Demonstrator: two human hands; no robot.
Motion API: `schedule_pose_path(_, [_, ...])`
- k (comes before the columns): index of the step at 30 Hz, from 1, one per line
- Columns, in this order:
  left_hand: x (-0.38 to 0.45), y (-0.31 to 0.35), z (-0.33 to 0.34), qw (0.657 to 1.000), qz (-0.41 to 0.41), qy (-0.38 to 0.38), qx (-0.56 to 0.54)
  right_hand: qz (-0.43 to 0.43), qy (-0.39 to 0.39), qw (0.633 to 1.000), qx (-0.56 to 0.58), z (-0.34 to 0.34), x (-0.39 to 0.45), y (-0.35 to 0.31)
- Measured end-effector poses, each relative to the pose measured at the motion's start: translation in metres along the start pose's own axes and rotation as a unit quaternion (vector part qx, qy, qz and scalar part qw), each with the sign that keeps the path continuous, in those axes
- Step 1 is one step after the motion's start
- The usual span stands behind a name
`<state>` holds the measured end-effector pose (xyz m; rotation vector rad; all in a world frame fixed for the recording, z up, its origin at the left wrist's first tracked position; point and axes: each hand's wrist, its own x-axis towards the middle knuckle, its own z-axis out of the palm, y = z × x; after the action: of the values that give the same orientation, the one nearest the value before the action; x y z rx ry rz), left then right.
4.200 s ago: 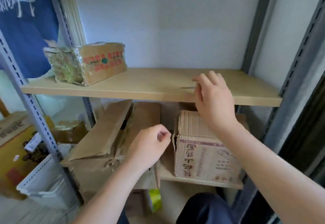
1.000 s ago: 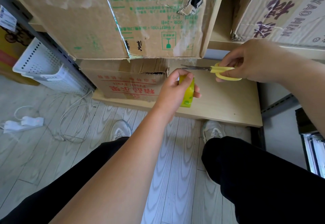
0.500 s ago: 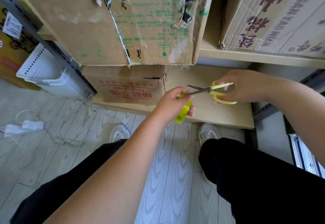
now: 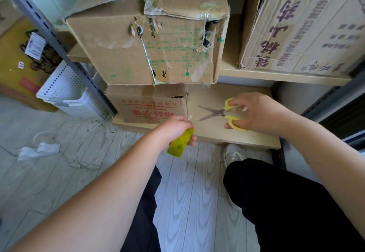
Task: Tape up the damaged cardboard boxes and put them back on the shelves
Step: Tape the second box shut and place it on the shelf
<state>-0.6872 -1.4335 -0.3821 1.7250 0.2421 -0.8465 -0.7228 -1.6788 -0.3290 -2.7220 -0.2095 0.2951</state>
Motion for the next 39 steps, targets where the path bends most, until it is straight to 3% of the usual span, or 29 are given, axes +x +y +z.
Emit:
schedule_pose_path(3, [0.009,-0.008,-0.016,0.999,-0.027,0.023,0.001,-0.089,0.047,0.994,-0.036,0.007,0.024,-0.025])
schedule_pose_path(7, [0.019,-0.020,-0.032,0.993,-0.107,0.053,-0.008,-0.129,0.051,0.987,-0.086,0.018,0.052,-0.039])
schedule_pose_path(13, [0.033,-0.016,-0.035,0.992,-0.096,0.079,-0.031,-0.056,0.109,0.981,-0.153,0.028,0.069,-0.044])
schedule_pose_path(20, [0.033,-0.018,-0.041,0.990,-0.064,0.119,-0.038,-0.034,0.118,0.989,-0.079,0.046,0.073,-0.048])
schedule_pose_path(26, [0.027,-0.016,-0.042,0.989,-0.038,0.143,-0.031,0.011,0.106,0.991,-0.081,0.051,0.074,-0.054])
schedule_pose_path(29, [0.015,-0.012,-0.039,0.989,-0.023,0.144,-0.026,0.008,0.101,0.988,-0.113,0.046,0.058,-0.048])
schedule_pose_path(36, [-0.039,0.007,-0.012,0.989,0.036,0.134,-0.059,0.060,0.079,0.995,-0.022,0.002,-0.019,-0.028])
schedule_pose_path(39, [-0.073,0.032,0.010,0.988,0.081,0.105,-0.076,0.085,0.124,0.987,-0.055,-0.034,-0.062,-0.036])
